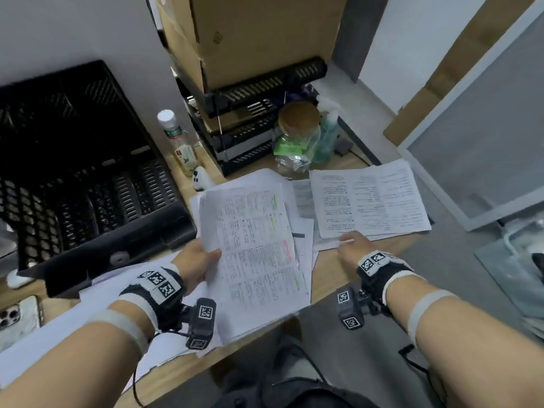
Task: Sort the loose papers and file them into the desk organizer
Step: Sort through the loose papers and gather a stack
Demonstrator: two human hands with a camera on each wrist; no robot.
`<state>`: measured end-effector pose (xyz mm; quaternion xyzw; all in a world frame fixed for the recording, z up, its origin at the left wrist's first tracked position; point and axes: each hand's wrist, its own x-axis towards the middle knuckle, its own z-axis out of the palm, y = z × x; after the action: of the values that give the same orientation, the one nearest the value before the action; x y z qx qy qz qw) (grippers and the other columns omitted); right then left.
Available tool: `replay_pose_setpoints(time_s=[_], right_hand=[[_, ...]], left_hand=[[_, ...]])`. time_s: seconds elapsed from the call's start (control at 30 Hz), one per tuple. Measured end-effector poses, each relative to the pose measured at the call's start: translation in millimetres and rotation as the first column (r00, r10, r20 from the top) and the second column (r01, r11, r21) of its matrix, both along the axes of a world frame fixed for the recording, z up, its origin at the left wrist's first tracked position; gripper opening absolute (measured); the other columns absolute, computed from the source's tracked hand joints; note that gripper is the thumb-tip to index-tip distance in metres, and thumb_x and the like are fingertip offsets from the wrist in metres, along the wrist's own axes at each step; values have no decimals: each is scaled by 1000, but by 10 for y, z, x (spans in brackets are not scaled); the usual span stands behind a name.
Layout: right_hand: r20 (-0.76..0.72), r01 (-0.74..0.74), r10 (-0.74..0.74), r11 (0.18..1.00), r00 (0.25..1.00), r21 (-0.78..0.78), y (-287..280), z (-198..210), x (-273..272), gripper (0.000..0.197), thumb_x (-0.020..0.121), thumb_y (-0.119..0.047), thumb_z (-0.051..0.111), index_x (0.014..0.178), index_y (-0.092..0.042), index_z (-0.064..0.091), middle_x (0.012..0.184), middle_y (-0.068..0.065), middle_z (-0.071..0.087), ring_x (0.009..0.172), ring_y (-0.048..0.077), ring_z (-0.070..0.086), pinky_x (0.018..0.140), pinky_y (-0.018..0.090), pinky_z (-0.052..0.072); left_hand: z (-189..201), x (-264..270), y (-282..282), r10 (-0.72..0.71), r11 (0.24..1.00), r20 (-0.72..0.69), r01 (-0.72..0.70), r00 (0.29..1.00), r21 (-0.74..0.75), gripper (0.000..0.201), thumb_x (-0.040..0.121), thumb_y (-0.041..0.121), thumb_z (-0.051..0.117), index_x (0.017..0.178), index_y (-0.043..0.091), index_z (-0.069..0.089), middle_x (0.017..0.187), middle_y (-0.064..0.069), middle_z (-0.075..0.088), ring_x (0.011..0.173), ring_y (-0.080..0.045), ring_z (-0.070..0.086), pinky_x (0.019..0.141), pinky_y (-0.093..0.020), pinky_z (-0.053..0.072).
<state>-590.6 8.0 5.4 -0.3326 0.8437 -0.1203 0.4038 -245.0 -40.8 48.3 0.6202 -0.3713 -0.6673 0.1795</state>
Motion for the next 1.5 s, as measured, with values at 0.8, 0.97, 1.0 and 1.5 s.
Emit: replay_pose_setpoints(time_s=[0.8,0.97,1.0,1.5], right_hand=[[-261,221,-339,893,904,-393,-166,278,-1744,29,93,-2,43,108,-14,64,115,14,70,88,31,63,72,29,46],[-236,144,-348,785,908,-602,-305,891,-1758,27,89,-7,51,105,-6,72,95,10,70,89,29,64,76,28,45],[-217,121,-322,769,922,-628,-338,1016,-1722,26,87,-12,54,103,-6,73,91,7,69,87,26,63,77,26,45],[93,-144,242,799,966,-584,-520,1901,-329,15,91,-19,64,103,-17,72,100,5,76,93,27,72,84,42,59]], left_hand=[[-303,-984,-571,10,995,162,6,987,-97,29,96,4,59,124,4,65,116,-14,73,109,-39,67,98,-58,52],[-67,-1065,-632,-141,964,157,171,978,-204,27,85,33,78,103,12,76,102,-8,79,100,-31,73,93,-53,57],[-23,-1075,-643,-183,947,167,219,969,-234,35,79,45,80,99,16,78,100,-4,80,98,-28,74,92,-52,58],[529,-721,-582,-171,836,-49,119,984,-536,22,98,20,61,116,8,55,114,-9,74,103,-28,73,87,-56,59]])
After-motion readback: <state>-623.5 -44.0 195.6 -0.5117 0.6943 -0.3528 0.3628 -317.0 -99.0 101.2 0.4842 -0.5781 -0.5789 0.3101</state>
